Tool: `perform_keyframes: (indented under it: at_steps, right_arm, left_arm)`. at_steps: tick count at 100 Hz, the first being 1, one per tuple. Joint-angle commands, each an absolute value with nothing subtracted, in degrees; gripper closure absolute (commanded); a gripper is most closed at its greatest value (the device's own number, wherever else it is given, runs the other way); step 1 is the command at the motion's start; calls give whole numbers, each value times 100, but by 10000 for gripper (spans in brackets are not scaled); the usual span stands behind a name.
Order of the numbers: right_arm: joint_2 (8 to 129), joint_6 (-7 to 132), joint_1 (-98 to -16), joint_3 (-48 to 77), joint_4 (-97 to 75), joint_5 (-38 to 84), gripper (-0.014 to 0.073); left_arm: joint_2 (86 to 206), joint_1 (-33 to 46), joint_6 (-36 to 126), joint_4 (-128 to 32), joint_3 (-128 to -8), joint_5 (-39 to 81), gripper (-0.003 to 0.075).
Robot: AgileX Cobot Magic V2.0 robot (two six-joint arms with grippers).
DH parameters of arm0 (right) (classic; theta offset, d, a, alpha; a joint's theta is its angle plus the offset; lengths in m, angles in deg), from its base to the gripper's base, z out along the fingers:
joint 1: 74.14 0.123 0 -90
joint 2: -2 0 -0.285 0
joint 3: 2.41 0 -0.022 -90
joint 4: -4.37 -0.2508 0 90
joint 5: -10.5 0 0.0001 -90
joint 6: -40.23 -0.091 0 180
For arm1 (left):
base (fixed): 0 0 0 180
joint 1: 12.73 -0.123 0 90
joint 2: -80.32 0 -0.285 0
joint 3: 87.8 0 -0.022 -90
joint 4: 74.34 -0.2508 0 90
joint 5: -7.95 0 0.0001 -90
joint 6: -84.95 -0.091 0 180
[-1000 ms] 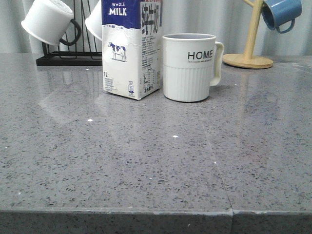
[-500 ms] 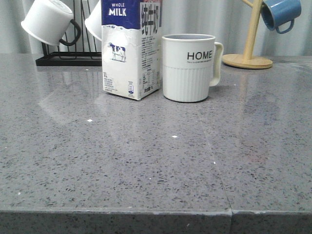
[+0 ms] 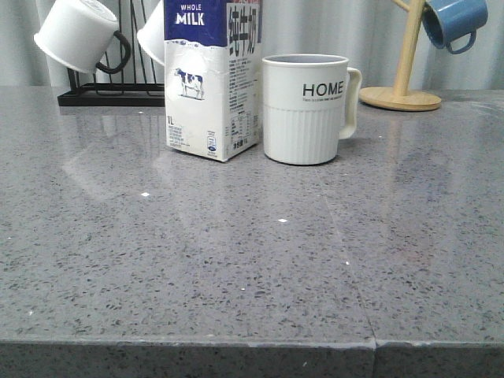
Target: Place milk next to cup
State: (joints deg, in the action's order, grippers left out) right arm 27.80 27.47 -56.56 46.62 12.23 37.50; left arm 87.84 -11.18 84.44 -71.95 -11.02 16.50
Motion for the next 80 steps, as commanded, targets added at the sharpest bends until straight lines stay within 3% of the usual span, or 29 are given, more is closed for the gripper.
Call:
perform_keyframes:
  at_steps: [1, 41, 55, 80]
  right_arm:
    - [2833, 2762, -5657, 4506, 1261, 3322, 651]
    - [2833, 2769, -5662, 4506, 1341, 3291, 651]
    - [2833, 2806, -6016, 4597, 1443, 3189, 651]
    - [2358, 4466, -6806, 5885, -121, 1638, 651]
  left_arm:
    - [8607, -1075, 8455, -7194, -753, 1245, 741]
    - [8607, -1075, 8455, -7194, -753, 1245, 741]
    - [8607, -1075, 8455, -7194, -753, 1245, 741]
    - [8607, -1075, 8455, -7194, -753, 1245, 741]
